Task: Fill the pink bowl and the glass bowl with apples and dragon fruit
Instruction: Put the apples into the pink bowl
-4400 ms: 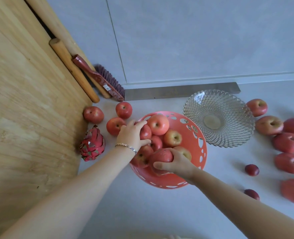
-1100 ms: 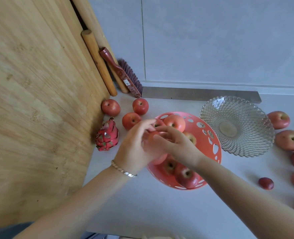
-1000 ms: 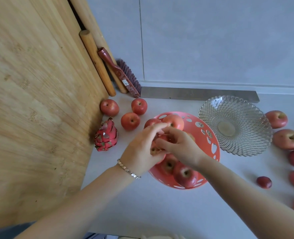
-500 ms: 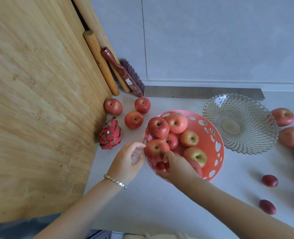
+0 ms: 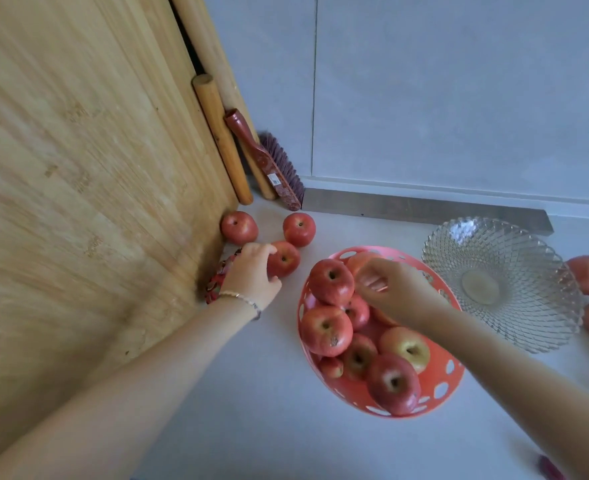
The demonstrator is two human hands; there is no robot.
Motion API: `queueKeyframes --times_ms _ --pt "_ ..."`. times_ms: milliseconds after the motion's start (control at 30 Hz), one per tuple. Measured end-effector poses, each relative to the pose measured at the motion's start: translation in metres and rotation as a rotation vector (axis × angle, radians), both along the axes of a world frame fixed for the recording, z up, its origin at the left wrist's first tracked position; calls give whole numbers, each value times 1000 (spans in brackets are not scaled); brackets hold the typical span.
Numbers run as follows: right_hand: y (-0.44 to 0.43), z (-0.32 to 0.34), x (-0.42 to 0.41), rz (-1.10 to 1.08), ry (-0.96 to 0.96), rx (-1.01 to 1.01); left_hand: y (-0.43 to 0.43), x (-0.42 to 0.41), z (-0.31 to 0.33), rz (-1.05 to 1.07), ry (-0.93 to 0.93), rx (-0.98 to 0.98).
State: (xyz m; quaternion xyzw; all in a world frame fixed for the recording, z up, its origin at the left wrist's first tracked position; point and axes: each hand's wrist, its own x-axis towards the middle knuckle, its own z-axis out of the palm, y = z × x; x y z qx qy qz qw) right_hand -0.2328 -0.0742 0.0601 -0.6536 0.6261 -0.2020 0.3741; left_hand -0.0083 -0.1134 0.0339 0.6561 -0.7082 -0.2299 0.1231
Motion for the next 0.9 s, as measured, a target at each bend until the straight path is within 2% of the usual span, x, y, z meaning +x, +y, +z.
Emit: queueKeyframes --times_ms 67,200,333,433,533,700,800,900 --pt "-17 2 -1 -33 -12 -8 -27 -2 -4 -2 -133 78" --pt "-39 -3 1 -63 22 -3 -67 -13 -22 -138 -393 235" --pt "-54 -14 2 -87 33 25 -81 -20 -48 -207 -511 354" --pt "-70 -20 7 -44 101 6 -81 -20 -56 -142 -434 365" --pt "-110 -24 21 112 253 -6 -86 -14 -50 11 -296 341" --pt "-181 -51 67 338 524 97 -97 5 -29 130 -166 161" --pt "-198 -80 94 402 709 199 -101 11 -25 211 -57 137" --pt "-197 -97 102 357 688 186 -100 11 -25 242 59 154"
